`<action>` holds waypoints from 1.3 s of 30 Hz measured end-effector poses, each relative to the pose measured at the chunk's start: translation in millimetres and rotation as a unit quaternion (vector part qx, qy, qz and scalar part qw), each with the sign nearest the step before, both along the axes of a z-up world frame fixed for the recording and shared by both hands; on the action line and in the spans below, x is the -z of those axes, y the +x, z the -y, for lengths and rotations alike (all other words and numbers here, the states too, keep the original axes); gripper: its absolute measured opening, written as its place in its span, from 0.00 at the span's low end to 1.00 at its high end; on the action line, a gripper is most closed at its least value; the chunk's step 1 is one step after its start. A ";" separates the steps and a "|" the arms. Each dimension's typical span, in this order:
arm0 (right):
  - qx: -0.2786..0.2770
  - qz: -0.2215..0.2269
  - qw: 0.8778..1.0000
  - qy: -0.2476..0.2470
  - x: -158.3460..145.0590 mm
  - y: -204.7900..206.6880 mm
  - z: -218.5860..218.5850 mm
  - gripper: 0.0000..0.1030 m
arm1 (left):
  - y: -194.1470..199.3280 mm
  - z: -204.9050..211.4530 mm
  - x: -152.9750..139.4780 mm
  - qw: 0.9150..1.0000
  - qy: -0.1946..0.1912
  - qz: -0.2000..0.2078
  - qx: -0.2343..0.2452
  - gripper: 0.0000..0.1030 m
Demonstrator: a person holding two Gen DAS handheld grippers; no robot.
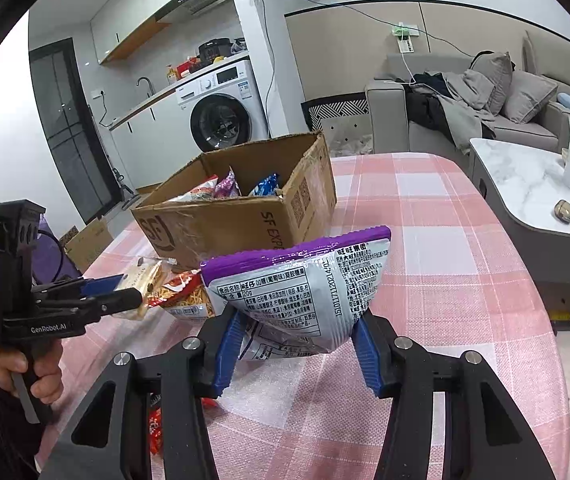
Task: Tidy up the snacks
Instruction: 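Lift both held snacks and carry them over the cardboard box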
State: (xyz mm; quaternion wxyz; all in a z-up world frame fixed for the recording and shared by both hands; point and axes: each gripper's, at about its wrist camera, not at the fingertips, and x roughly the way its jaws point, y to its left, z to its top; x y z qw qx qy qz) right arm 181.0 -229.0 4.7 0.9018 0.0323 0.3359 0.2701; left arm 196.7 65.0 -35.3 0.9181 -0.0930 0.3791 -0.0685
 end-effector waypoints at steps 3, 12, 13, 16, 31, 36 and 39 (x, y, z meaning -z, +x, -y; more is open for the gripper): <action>-0.001 0.006 1.000 0.003 -5.6 -2.3 0.0 0.49 | -6.1 1.4 -8.7 1.000 0.001 0.010 0.002 0.53; -0.008 0.018 1.000 0.004 -16.9 -12.7 -2.5 0.49 | -11.9 6.6 -21.5 1.000 0.017 -0.006 0.010 0.28; -0.009 0.018 1.000 0.001 -17.3 -12.7 -2.8 0.49 | -11.3 6.5 -18.9 1.000 0.013 -0.018 0.018 0.28; -0.007 0.019 1.000 0.003 -19.9 -11.6 -1.9 0.49 | -6.2 12.1 -9.9 0.998 0.032 -0.042 0.019 0.52; -0.007 0.013 1.000 0.000 -18.4 -6.2 -3.4 0.49 | -14.7 33.4 4.6 0.994 0.074 -0.072 0.022 0.57; -0.014 0.014 1.000 0.002 -17.6 -7.4 -9.4 0.49 | -32.8 25.2 -11.5 0.997 0.054 -0.048 0.027 0.57; -0.020 0.015 1.000 0.001 -18.3 -8.9 -12.5 0.49 | -41.5 18.6 -23.6 0.998 0.039 -0.034 0.021 0.57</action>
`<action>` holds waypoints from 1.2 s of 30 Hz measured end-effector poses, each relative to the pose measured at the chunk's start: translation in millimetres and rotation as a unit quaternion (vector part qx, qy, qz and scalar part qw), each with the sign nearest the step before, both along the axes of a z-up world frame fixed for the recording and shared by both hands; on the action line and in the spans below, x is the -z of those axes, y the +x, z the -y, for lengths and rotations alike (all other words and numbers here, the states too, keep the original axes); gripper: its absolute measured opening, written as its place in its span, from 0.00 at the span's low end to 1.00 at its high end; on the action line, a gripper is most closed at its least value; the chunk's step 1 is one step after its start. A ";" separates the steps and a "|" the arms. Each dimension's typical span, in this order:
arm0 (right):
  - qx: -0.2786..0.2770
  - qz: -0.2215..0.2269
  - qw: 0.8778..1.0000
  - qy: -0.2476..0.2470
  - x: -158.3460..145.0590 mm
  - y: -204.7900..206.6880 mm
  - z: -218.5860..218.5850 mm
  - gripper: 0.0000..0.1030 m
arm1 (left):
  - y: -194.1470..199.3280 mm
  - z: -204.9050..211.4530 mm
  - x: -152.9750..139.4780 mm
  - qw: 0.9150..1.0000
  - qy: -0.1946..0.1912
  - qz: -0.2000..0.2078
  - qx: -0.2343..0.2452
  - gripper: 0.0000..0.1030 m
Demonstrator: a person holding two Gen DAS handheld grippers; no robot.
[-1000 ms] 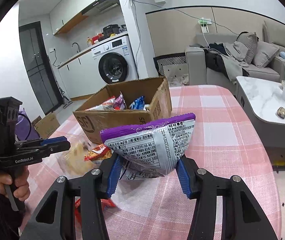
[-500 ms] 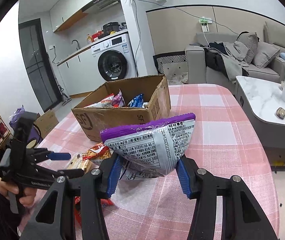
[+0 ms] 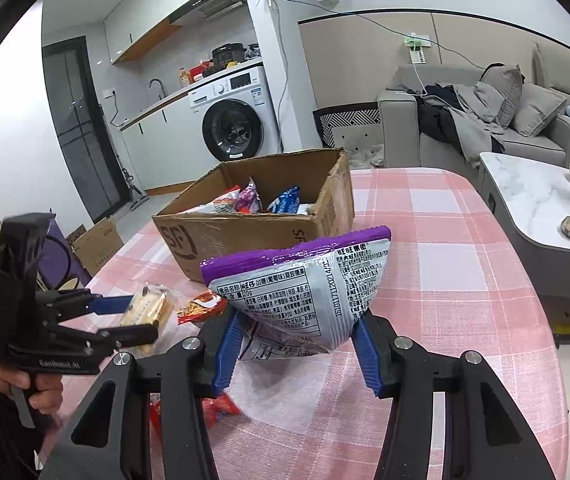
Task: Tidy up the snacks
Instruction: 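Lift both held snacks and carry them over the cardboard box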
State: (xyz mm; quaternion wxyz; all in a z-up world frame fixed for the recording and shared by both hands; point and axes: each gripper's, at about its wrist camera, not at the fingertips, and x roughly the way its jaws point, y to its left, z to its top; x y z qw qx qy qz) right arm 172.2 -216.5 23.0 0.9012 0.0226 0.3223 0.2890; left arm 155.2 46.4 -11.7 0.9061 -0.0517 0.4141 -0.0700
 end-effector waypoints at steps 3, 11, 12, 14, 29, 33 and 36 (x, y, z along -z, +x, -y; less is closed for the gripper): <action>-0.004 0.003 1.000 0.004 -4.2 -0.8 -2.3 0.49 | 2.6 -6.5 -20.1 1.000 -0.012 0.020 -0.004 0.57; -0.020 0.013 1.000 0.007 -24.3 1.5 -10.2 0.49 | -3.0 -23.1 -62.7 0.997 -0.026 0.063 -0.025 0.57; -0.021 0.014 1.000 0.008 -27.2 1.9 -11.1 0.49 | -2.6 -25.2 -67.0 0.997 -0.027 0.067 -0.028 0.57; -0.024 0.017 1.000 0.008 -34.7 3.0 -12.8 0.49 | 1.5 -26.2 -77.0 0.996 -0.028 0.073 -0.033 0.57; -0.030 0.025 0.999 0.004 -75.4 15.7 -36.9 0.50 | 50.5 -36.2 -135.7 0.992 -0.014 0.114 -0.042 0.57; -0.028 0.023 0.999 0.002 -77.8 22.5 -46.4 0.50 | 67.5 -39.3 -139.9 0.993 -0.019 0.112 -0.041 0.57; -0.025 0.022 0.999 0.004 -79.9 31.0 -51.9 0.50 | 82.4 -37.8 -137.2 0.993 -0.018 0.106 -0.040 0.57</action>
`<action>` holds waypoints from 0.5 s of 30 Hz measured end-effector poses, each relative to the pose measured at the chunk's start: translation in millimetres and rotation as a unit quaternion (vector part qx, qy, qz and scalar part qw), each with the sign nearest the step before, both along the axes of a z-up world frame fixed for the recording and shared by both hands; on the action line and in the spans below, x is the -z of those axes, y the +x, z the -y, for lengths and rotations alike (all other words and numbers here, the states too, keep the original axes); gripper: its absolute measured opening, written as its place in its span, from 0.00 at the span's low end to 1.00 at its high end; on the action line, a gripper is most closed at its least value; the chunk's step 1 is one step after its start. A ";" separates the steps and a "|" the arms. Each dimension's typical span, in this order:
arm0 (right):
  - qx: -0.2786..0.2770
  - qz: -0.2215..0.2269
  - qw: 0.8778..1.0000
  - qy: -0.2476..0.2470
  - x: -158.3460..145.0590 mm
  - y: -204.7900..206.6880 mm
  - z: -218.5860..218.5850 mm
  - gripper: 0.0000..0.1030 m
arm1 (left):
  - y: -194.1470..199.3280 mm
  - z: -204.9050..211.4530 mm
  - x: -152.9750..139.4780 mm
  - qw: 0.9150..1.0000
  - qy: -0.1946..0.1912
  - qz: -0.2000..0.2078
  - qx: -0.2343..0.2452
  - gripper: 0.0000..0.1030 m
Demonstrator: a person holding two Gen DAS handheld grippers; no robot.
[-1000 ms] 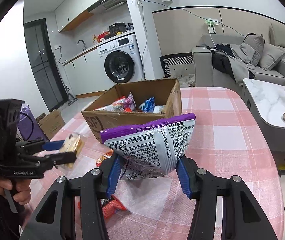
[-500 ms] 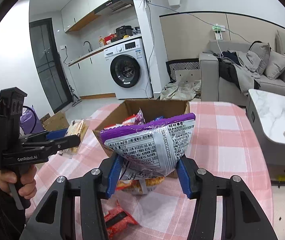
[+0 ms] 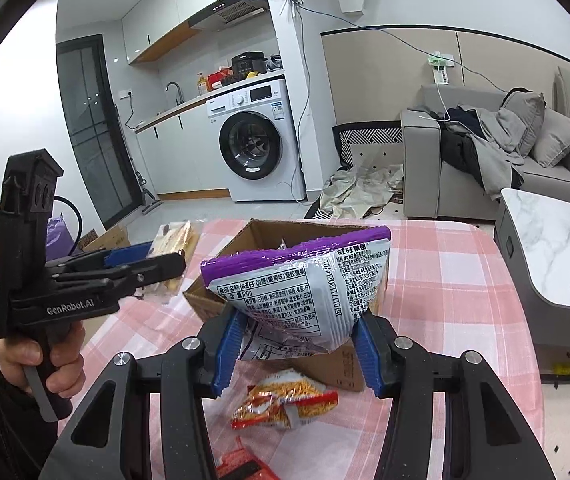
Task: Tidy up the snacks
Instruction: 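Lift both held snacks and carry them over the cardboard box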
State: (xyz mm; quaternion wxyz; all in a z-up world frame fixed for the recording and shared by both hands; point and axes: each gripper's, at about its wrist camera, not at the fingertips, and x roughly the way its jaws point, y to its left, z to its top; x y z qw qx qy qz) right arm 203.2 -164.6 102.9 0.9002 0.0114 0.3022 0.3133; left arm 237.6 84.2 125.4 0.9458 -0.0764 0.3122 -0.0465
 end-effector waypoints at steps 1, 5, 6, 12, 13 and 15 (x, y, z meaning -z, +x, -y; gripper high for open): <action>0.002 0.000 1.000 0.002 -0.3 2.7 -1.1 0.50 | 3.7 0.3 1.8 1.000 0.001 -0.001 0.001 0.57; 0.002 0.000 1.000 0.005 -2.6 15.3 -8.6 0.50 | 20.7 0.5 6.8 1.000 0.009 -0.001 0.000 0.57; 0.003 0.000 1.000 0.004 -2.5 17.9 -11.5 0.50 | 26.6 0.0 8.7 1.000 0.008 -0.004 0.000 0.57; 0.002 -0.004 1.000 0.008 0.3 37.7 -24.1 0.50 | 56.9 1.5 18.3 1.000 0.015 -0.010 0.000 0.57; 0.002 -0.005 1.000 0.005 1.8 40.4 -26.5 0.50 | 60.9 1.3 19.9 1.000 0.015 -0.012 0.000 0.57; 0.003 -0.007 1.000 0.002 4.3 47.4 -30.6 0.50 | 68.7 0.6 25.4 1.000 0.013 -0.015 0.000 0.57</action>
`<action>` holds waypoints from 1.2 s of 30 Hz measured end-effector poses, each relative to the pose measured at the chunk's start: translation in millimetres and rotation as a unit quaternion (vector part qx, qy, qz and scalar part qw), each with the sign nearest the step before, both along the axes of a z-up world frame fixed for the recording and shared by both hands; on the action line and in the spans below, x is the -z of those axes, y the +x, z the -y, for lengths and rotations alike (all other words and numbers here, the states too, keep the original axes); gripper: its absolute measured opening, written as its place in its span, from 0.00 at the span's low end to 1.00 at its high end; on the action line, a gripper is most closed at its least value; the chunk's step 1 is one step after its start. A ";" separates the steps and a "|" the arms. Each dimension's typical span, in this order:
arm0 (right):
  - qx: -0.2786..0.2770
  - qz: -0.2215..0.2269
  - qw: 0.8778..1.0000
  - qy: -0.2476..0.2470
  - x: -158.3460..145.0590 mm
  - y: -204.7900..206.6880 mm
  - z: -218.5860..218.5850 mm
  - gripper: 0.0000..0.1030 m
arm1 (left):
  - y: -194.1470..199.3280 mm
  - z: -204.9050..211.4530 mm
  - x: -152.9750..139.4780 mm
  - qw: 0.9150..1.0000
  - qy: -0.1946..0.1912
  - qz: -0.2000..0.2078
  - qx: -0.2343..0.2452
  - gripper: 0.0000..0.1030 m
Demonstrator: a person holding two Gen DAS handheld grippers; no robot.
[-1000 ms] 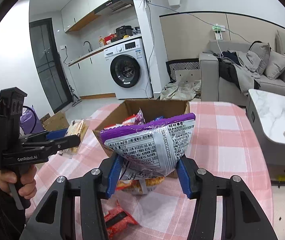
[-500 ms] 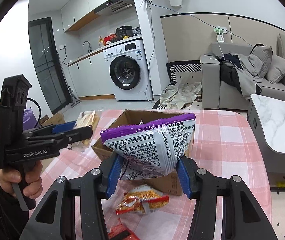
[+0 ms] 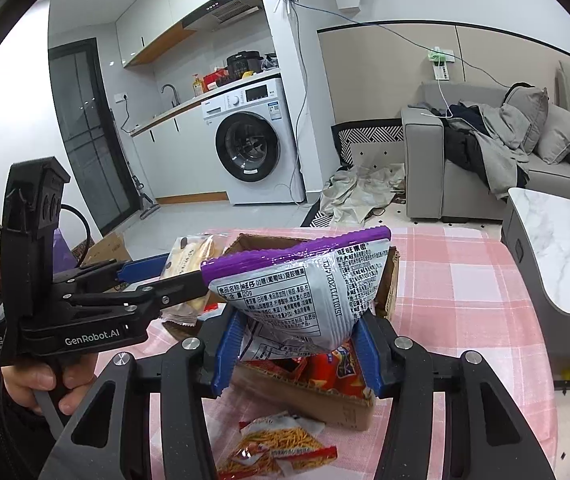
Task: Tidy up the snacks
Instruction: 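Lift both held snacks and carry them over the cardboard box, then open both tools to drop the snacks into the box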
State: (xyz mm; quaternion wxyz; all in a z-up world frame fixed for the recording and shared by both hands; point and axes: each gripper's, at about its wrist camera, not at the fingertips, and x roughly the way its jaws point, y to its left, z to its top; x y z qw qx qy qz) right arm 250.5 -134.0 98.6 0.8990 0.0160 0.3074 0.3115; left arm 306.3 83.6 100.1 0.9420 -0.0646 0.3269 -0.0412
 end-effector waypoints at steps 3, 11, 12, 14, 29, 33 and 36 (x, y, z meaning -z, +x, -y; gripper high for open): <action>0.000 -0.004 1.000 -0.004 4.8 8.6 -4.9 0.50 | 11.5 0.2 7.3 1.000 0.002 -0.003 -0.001 0.57; 0.007 -0.015 1.000 -0.012 22.4 25.7 -10.9 0.50 | 35.5 9.1 25.1 1.000 0.013 -0.012 0.005 0.57; 0.007 -0.017 1.000 -0.011 24.1 28.2 -11.4 0.50 | 38.5 10.5 27.5 1.000 0.014 -0.013 0.006 0.57; 0.008 -0.021 1.000 -0.012 26.9 30.9 -13.0 0.50 | 43.7 14.0 31.4 1.000 0.015 -0.016 0.008 0.57; 0.012 -0.025 0.999 -0.023 37.6 46.6 -17.8 0.60 | 64.9 14.9 54.2 0.999 0.018 -0.037 0.000 0.57; 0.015 0.007 1.000 -0.018 30.8 36.5 -13.5 0.88 | 64.6 9.5 53.5 0.999 0.006 -0.038 0.003 0.68; 0.025 0.015 1.000 -0.007 23.9 30.9 -5.2 0.98 | 57.3 7.1 50.4 0.999 -0.004 -0.034 0.013 0.80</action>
